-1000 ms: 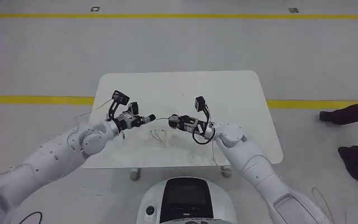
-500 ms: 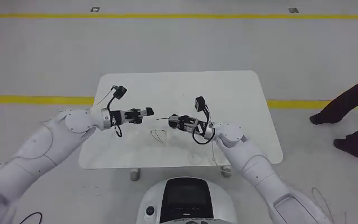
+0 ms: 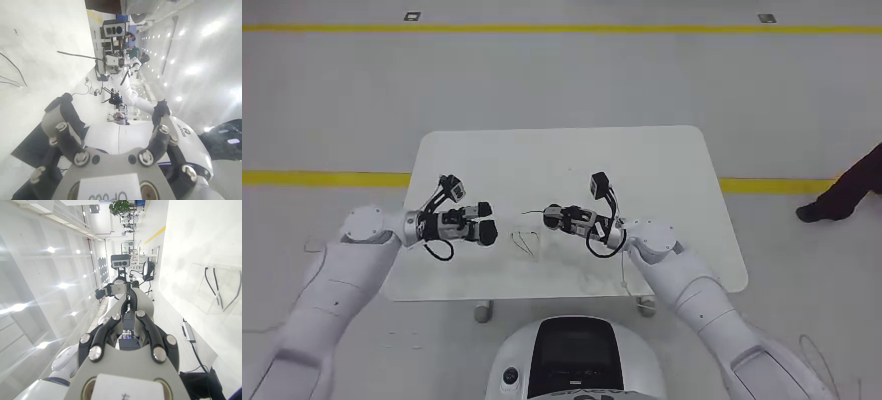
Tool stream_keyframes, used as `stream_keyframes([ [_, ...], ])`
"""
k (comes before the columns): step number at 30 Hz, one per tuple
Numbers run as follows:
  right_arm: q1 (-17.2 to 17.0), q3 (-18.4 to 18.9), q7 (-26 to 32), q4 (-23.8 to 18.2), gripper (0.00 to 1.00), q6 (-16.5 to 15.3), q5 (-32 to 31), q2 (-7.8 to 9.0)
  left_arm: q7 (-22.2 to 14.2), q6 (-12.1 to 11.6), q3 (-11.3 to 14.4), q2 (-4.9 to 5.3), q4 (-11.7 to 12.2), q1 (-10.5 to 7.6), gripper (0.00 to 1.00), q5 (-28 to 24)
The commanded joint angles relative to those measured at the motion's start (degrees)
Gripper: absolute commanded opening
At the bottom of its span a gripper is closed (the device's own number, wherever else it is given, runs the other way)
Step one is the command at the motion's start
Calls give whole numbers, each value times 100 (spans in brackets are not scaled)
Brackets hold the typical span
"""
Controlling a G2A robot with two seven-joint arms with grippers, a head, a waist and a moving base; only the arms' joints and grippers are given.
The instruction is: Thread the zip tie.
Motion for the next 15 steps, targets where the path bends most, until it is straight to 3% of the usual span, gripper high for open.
stream_keyframes([
  [1,0,0,0,0,0,0,0,0,-5,0,0,-24,15,0,100,126],
  [6,0,0,0,0,0,0,0,0,-5,0,0,-24,15,0,100,126],
  [9,0,0,0,0,0,0,0,0,41,0,16,-32,-152,92,100,35],
  [12,-95,60,-68,-133,0,-311,-111,25,44,0,-67,-37,-75,122,100,49],
  [15,-178,98,201,-196,0,-688,3,40,-5,0,-34,-94,-125,266,100,-437],
])
